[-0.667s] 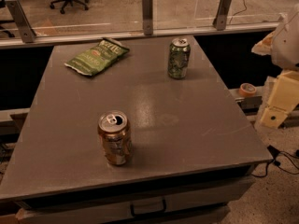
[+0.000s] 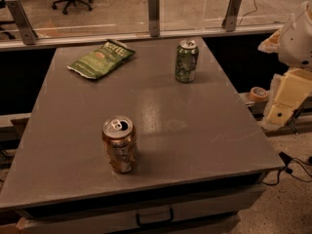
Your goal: Knock green can over
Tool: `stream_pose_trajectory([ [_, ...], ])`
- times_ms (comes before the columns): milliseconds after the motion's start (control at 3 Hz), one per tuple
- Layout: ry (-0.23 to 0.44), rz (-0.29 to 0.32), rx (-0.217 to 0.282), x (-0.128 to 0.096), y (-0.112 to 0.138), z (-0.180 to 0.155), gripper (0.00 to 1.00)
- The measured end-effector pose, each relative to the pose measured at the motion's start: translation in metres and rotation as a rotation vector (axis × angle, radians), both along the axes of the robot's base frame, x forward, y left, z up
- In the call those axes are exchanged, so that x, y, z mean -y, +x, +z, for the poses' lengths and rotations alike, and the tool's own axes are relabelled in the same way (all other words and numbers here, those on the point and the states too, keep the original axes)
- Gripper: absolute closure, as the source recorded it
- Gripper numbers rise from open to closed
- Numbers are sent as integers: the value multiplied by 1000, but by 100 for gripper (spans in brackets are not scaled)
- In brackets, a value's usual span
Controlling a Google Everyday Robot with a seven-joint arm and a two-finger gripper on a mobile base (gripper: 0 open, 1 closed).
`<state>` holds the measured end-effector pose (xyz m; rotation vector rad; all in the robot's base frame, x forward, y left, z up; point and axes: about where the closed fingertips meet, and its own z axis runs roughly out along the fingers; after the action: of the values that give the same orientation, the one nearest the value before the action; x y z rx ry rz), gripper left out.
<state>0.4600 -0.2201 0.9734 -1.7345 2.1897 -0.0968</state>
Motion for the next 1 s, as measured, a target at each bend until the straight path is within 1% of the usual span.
stream_pose_trajectory([
  [333, 79, 3, 34, 7, 46, -9, 0],
  [667, 193, 3, 65, 5, 102, -23, 0],
  [1000, 316, -4, 84, -9, 157, -39, 0],
])
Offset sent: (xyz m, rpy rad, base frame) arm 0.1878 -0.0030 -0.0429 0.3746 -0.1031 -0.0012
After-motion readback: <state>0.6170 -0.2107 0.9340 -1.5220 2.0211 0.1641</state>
